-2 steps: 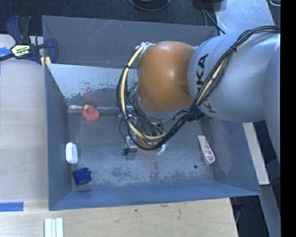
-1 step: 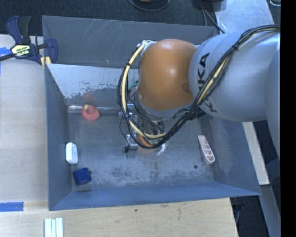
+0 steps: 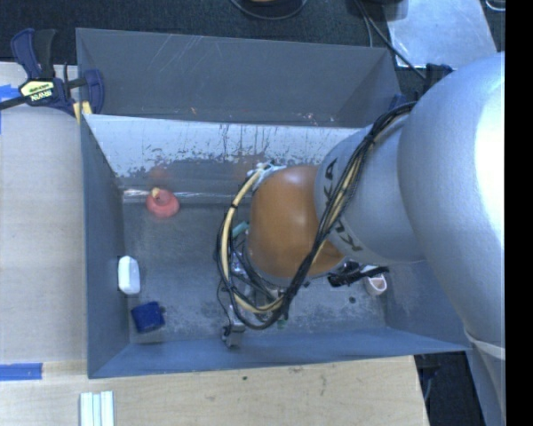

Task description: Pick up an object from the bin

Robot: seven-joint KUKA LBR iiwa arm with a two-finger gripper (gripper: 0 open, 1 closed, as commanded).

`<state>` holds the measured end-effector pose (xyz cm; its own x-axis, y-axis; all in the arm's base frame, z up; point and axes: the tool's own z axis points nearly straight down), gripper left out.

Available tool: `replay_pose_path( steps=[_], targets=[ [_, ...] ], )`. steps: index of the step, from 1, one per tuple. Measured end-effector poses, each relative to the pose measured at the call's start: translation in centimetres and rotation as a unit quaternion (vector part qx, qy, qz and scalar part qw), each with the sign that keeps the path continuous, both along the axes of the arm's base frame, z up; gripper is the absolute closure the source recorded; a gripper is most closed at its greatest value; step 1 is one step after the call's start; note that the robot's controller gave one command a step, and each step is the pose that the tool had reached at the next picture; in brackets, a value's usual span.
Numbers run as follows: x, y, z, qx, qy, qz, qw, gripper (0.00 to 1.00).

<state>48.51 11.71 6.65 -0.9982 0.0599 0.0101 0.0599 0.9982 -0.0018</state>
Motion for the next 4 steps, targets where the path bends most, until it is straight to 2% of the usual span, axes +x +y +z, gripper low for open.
replay_pose_path(
  steps=[1, 2, 3, 4],
  targets=[
    [2.5, 0.6, 7.2, 0.002, -0.0082, -0.006, 0.9999, 0.00],
    [8.3, -7.8, 3.4, 0.001, -0.0025, 0.243, 0.9700, 0.00],
    [5.5, -11.4, 0.3, 0.002, -0.0093, 0.050, 0.9987, 0.00],
    [12.2, -12.0, 0.4, 0.001, -0.0060, 0.351, 0.9365, 1.00]
  ],
)
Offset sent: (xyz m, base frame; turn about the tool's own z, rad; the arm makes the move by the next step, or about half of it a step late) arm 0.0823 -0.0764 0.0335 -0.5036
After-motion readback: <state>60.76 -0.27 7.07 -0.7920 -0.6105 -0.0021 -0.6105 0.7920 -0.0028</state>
